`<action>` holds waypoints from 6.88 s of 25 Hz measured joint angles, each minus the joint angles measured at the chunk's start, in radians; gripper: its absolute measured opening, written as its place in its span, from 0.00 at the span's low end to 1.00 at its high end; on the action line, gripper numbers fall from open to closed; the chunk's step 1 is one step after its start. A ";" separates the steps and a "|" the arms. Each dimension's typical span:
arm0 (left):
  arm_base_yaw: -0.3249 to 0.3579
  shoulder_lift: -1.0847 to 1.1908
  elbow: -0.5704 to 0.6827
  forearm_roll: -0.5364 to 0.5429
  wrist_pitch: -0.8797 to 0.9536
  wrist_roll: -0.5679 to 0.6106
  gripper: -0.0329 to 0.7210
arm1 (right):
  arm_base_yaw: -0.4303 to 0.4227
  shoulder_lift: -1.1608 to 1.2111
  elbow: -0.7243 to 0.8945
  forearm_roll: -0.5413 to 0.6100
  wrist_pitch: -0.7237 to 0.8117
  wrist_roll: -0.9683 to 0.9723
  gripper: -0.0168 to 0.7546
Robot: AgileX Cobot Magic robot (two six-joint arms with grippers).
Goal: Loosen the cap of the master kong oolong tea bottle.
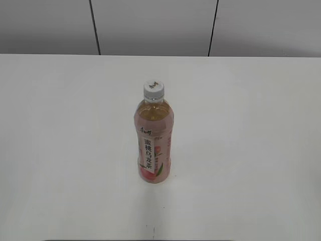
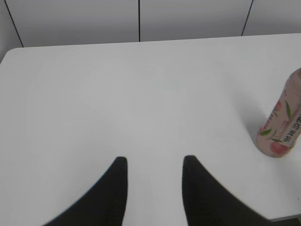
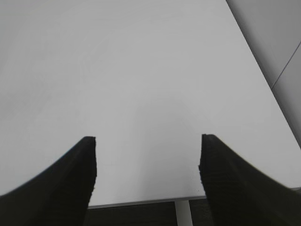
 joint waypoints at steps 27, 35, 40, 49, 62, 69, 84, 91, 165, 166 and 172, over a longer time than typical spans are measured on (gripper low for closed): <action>0.000 0.213 -0.006 -0.024 -0.402 0.000 0.36 | 0.000 0.000 0.000 0.000 0.000 0.000 0.69; 0.000 0.356 0.124 -0.144 -0.771 0.060 0.36 | 0.000 0.000 0.000 0.000 0.000 0.000 0.69; -0.012 0.434 0.259 -0.153 -0.909 0.061 0.36 | 0.000 0.000 0.000 0.000 0.000 0.000 0.69; -0.190 0.568 0.347 -0.149 -1.149 0.061 0.36 | 0.000 0.000 0.000 0.000 0.000 0.000 0.69; -0.534 1.014 0.448 -0.086 -1.650 -0.006 0.40 | 0.000 0.000 0.000 0.000 0.000 0.000 0.69; -0.558 1.271 0.517 0.205 -1.959 -0.038 0.53 | 0.000 0.000 0.000 0.001 0.000 0.000 0.69; -0.559 1.851 0.443 0.277 -2.221 -0.048 0.80 | 0.000 0.000 0.000 0.001 0.000 0.000 0.69; -0.559 1.863 0.337 0.289 -2.231 -0.048 0.81 | 0.000 0.000 0.000 0.001 0.000 0.000 0.69; -0.560 2.034 0.005 0.272 -2.214 -0.165 0.55 | 0.000 0.000 0.000 0.001 0.000 0.000 0.69; -0.560 2.034 0.005 0.272 -2.214 -0.165 0.55 | 0.000 0.000 0.000 0.001 0.000 0.000 0.69; -0.560 2.034 0.005 0.273 -2.214 -0.165 0.55 | 0.000 0.000 0.000 0.001 0.000 0.000 0.69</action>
